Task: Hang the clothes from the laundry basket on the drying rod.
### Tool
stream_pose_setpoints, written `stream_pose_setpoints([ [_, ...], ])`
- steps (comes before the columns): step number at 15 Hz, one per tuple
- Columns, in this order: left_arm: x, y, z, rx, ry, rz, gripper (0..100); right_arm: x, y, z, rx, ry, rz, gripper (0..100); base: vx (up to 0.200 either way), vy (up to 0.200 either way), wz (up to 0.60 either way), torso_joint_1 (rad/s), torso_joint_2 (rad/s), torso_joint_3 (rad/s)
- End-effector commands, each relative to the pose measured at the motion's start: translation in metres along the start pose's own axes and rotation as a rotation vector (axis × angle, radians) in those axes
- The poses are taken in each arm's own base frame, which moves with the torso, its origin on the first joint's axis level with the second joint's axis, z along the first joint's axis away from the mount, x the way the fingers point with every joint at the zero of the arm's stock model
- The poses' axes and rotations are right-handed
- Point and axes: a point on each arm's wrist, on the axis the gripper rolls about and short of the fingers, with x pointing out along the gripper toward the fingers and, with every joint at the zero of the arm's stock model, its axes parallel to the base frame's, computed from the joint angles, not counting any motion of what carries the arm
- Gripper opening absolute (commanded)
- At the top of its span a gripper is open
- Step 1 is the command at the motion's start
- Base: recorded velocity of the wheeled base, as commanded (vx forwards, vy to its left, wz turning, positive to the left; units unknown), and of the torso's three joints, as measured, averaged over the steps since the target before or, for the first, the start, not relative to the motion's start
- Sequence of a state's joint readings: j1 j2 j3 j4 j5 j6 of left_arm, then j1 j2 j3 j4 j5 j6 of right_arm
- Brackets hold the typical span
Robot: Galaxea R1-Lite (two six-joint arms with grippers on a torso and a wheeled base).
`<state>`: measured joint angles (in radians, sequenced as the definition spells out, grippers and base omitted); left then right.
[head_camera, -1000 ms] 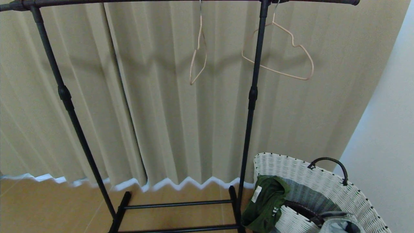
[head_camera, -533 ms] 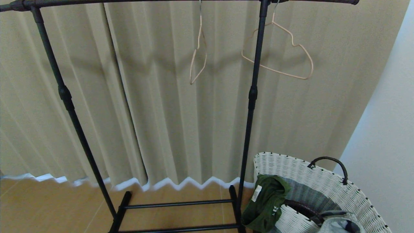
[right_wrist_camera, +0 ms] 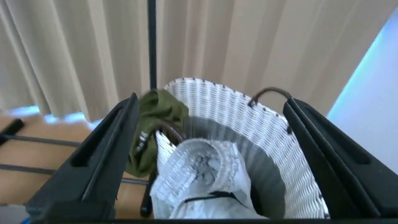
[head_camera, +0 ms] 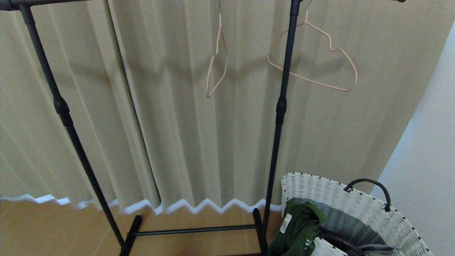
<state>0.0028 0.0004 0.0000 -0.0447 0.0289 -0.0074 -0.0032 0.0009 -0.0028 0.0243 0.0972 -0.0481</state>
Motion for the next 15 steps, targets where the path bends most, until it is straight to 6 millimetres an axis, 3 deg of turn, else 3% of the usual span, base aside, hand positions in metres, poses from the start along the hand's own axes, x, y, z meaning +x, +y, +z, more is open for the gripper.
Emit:
stream_pose_setpoints([
  [1, 0.0, 0.0, 0.0, 0.0, -0.002, 0.0, 100, -0.003, 0.0, 0.009, -0.007, 0.046, 0.002, 100, 0.0, 0.0, 0.0, 0.0, 0.0, 0.0],
  [4, 0.0, 0.0, 0.0, 0.0, -0.002, 0.0, 100, 0.007, -0.003, 0.028, -0.024, 0.262, 0.019, 100, 0.0, 0.0, 0.0, 0.0, 0.0, 0.0],
  [7, 0.0, 0.0, 0.0, 0.0, 0.0, 0.001, 100, 0.05, -0.008, 0.034, -0.108, 0.638, -0.019, 100, 0.0, 0.0, 0.0, 0.0, 0.0, 0.0],
  [11, 0.0, 0.0, 0.0, -0.002, 0.0, 0.001, 100, 0.103, -0.016, 0.027, -0.284, 0.932, -0.011, 100, 0.0, 0.0, 0.0, 0.0, 0.0, 0.0],
  [15, 0.0, 0.0, 0.0, -0.002, -0.002, 0.002, 100, 0.144, -0.028, 0.007, -0.333, 1.044, 0.001, 100, 0.0, 0.0, 0.0, 0.0, 0.0, 0.0],
])
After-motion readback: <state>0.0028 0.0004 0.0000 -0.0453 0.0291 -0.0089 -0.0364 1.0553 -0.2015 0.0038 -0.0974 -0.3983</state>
